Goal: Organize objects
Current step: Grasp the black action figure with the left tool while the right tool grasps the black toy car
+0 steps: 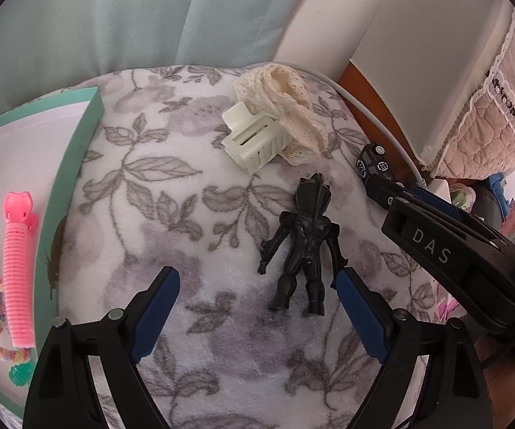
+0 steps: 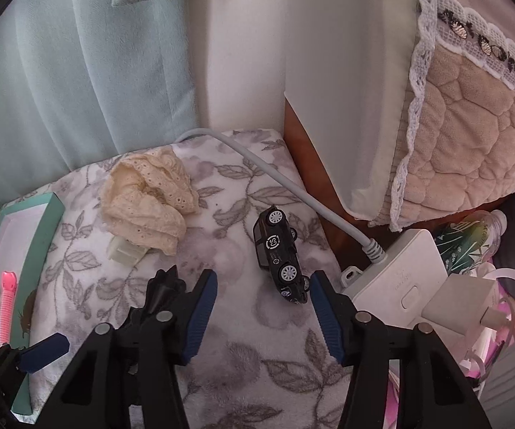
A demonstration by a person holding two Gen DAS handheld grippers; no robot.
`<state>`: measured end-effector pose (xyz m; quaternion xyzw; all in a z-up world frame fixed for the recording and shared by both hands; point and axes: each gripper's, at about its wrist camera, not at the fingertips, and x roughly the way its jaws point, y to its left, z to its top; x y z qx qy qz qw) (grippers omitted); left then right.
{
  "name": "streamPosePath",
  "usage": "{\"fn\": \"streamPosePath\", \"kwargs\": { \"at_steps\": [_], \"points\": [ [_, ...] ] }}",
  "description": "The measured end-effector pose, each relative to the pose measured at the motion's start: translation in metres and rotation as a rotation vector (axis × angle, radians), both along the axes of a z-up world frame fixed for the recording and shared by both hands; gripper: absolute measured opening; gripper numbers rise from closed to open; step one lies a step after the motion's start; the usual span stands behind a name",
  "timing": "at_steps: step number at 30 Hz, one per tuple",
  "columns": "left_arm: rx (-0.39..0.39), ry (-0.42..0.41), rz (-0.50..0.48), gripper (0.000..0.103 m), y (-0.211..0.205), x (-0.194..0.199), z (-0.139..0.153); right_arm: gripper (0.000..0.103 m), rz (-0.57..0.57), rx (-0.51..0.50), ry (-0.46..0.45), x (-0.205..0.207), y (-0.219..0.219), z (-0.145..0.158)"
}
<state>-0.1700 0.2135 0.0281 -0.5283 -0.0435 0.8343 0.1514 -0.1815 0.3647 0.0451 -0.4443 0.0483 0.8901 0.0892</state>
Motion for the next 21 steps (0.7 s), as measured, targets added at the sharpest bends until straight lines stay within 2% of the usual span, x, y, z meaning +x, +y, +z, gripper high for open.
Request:
{"fn": "streamPosePath", "kwargs": {
  "at_steps": [8,21],
  "points": [
    [-0.003,-0.024,-0.011,0.089,0.015,-0.013,-0.009,0.047,0.013,0.006,-0.022,-0.012,0.005,-0.007],
    [-0.027,-0.011,-0.025,0.088,0.026,-0.023,-0.015,0.039,0.018,0.011,-0.047,-0.023,0.011,-0.017]
  ]
}}
